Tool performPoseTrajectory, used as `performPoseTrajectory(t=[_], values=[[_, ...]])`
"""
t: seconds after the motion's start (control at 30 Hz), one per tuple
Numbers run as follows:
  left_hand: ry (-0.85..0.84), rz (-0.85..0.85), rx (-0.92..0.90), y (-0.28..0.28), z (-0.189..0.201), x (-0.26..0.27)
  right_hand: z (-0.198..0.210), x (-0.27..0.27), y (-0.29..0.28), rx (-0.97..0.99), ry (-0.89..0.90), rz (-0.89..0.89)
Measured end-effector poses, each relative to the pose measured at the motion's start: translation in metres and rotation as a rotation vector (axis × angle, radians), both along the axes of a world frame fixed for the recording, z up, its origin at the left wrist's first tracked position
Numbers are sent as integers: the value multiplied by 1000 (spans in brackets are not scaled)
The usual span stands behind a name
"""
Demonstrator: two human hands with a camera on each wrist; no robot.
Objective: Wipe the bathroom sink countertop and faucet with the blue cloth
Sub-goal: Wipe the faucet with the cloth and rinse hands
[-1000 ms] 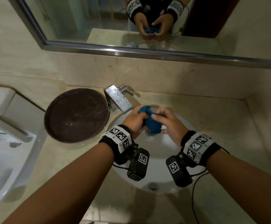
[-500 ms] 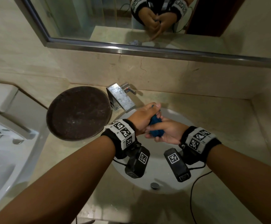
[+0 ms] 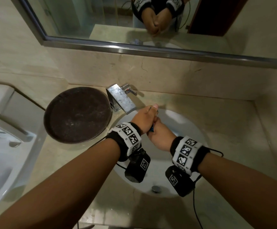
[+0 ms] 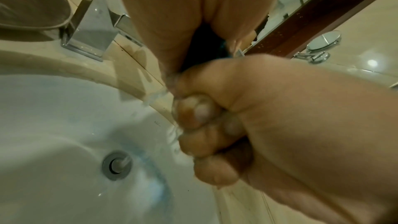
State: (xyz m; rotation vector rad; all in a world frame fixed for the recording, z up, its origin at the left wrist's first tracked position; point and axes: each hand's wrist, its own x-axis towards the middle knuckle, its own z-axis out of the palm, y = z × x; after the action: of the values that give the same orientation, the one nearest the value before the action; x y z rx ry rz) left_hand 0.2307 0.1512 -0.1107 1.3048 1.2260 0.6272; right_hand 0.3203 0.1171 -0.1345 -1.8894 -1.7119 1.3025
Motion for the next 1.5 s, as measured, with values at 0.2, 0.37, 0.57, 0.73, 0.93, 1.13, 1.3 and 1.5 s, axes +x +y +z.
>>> performPoseTrajectory(t=[0.2,0.37,0.57,0.73,0.93,1.13,1.3,1.5], values=[[61,32,9,0,-5,0,-9,-8,-5,108,-189,37],[58,40,9,0,-7,1,-11,-7,-7,107,-261,77],[21,-20,21,-6,-4,0,2,8,-6,66,-162,89],[-66,-42,-11,-8,-9,-4,14,23,-5,-53,-9,18],[-93,-14,-18,-8,-18,-12,14,26,-1,-10,149,-31],[38,6,113,-9,-12,-9,9,26,-5,52,270,-155],[-153,15,120,-11,-6,-10,14,29,-2,-119,380,-264],[-181,-36,68,-9,-3,-14,30,24,2,-409,642,-169]])
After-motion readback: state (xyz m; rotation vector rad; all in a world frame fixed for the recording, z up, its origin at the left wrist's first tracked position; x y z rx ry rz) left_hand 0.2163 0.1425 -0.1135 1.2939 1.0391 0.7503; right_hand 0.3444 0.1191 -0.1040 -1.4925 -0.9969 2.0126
